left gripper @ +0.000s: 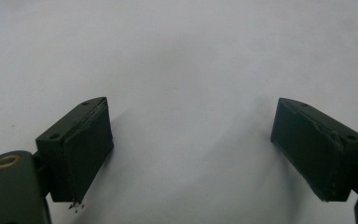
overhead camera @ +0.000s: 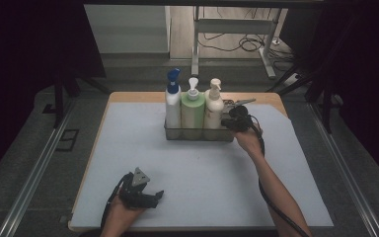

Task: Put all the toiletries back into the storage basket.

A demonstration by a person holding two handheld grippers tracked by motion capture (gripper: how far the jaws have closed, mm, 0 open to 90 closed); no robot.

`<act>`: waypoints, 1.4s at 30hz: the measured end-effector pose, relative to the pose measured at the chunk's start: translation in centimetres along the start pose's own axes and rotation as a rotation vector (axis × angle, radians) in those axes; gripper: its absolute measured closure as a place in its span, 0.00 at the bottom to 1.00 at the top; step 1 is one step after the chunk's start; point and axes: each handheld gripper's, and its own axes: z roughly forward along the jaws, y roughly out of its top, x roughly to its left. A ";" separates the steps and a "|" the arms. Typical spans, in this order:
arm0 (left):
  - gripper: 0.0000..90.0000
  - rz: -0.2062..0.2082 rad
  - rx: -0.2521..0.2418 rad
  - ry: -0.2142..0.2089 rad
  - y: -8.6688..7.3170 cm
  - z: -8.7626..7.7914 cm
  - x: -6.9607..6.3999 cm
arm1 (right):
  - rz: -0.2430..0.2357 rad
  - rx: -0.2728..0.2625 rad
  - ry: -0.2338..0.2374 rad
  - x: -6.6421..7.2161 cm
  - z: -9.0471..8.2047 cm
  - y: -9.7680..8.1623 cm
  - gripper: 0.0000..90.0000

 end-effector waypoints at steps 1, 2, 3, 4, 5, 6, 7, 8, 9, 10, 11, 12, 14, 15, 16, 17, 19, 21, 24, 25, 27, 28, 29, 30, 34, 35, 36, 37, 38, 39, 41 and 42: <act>0.14 0.000 0.000 0.000 0.0 0.0 0.0 | -0.001 -0.003 0.002 0.1 -0.1 0.0 1.00; 0.14 0.000 0.000 0.000 0.0 0.0 0.0 | -0.003 -0.004 0.003 0.1 -0.2 0.1 1.00; 0.14 0.000 0.000 0.000 0.0 0.0 0.0 | -0.003 -0.005 0.005 0.2 -0.2 0.1 1.00; 0.14 0.000 0.000 0.000 0.0 0.0 0.0 | -0.008 -0.003 0.005 0.3 -0.2 0.1 1.00; 0.14 0.000 0.000 0.000 0.0 0.0 0.0 | -0.012 -0.004 0.007 0.4 -0.3 0.1 1.00; 0.14 0.000 0.000 0.000 0.0 0.0 0.0 | -0.015 -0.002 0.006 0.4 -0.3 0.1 1.00; 0.14 0.000 0.000 0.000 0.0 0.0 0.0 | -0.017 -0.002 0.006 0.5 -0.4 0.1 1.00; 0.14 0.000 0.000 0.000 0.0 0.0 0.0 | -0.018 -0.004 0.007 0.5 -0.4 0.1 1.00; 0.14 0.000 0.000 0.000 0.0 0.0 0.0 | -0.015 -0.005 0.010 0.5 -0.4 0.0 1.00; 0.14 0.000 0.000 0.000 0.0 0.0 0.0 | -0.016 -0.006 0.008 0.6 -0.5 0.0 1.00; 0.14 0.000 0.000 0.000 0.0 0.0 0.0 | -0.018 -0.005 0.006 0.6 -0.5 0.0 1.00; 0.14 0.000 0.000 -0.001 0.0 0.0 0.0 | -0.019 -0.005 0.005 0.7 -0.5 0.0 1.00; 0.14 0.000 0.000 -0.001 0.0 0.0 0.0 | -0.019 -0.004 0.006 0.8 -0.6 0.0 1.00; 0.14 0.000 0.000 0.000 0.0 0.0 0.0 | -0.020 -0.004 0.007 0.8 -0.6 0.0 1.00; 0.14 0.000 0.000 -0.001 0.0 0.0 0.0 | -0.020 -0.004 0.008 0.8 -0.7 0.0 1.00; 0.14 0.000 0.000 -0.001 0.0 0.0 0.0 | -0.017 -0.005 0.010 0.9 -0.7 0.0 1.00; 0.14 0.000 0.000 -0.001 0.0 0.0 0.0 | -0.023 -0.003 0.008 1.0 -0.8 0.0 1.00; 0.14 0.000 0.000 -0.001 0.0 0.0 0.0 | -0.023 -0.001 0.009 1.0 -0.8 0.0 1.00; 0.14 0.000 0.000 0.000 0.0 0.0 0.0 | -0.013 -0.003 0.014 0.9 -0.7 -0.1 1.00; 0.14 0.000 0.000 0.000 0.0 0.0 0.0 | -0.013 -0.002 0.014 0.9 -0.7 -0.1 1.00; 0.14 0.000 0.000 0.000 0.0 0.0 0.0 | -0.013 -0.002 0.017 0.8 -0.7 -0.1 1.00; 0.14 0.000 0.000 0.000 0.0 0.0 0.0 | -0.014 -0.001 0.016 0.8 -0.7 -0.1 0.99; 0.14 0.000 0.000 0.000 0.0 0.0 0.0 | -0.016 -0.002 0.012 0.8 -0.7 -0.1 0.99; 0.14 0.000 0.000 0.000 0.0 0.0 0.0 | -0.016 -0.002 0.007 0.7 -0.7 -0.1 0.97; 0.14 0.000 0.000 0.000 0.0 0.0 0.0 | -0.013 -0.003 0.009 0.5 -0.8 -0.1 0.93; 0.14 0.000 0.000 0.000 0.0 0.0 0.0 | -0.014 -0.003 0.007 0.6 -0.9 -0.1 0.92; 0.14 0.000 0.000 0.000 0.0 0.0 0.0 | -0.018 -0.002 0.005 0.6 -0.9 -0.2 0.92; 0.14 0.000 0.000 0.000 0.0 0.0 0.0 | -0.018 -0.001 0.004 0.6 -1.0 -0.2 0.92; 0.14 0.000 0.000 0.000 0.0 0.0 0.0 | -0.021 0.001 0.004 0.6 -1.1 -0.2 0.91; 0.14 -0.002 -0.003 -0.001 0.0 0.0 0.0 | -0.026 0.000 0.002 0.7 -1.1 -0.2 0.90; 0.14 -0.002 -0.003 -0.001 0.0 0.0 0.0 | -0.031 -0.003 -0.001 0.7 -1.3 -0.2 0.88; 0.14 -0.002 -0.002 -0.001 0.0 0.0 0.0 | -0.034 -0.004 -0.005 0.7 -1.5 -0.2 0.87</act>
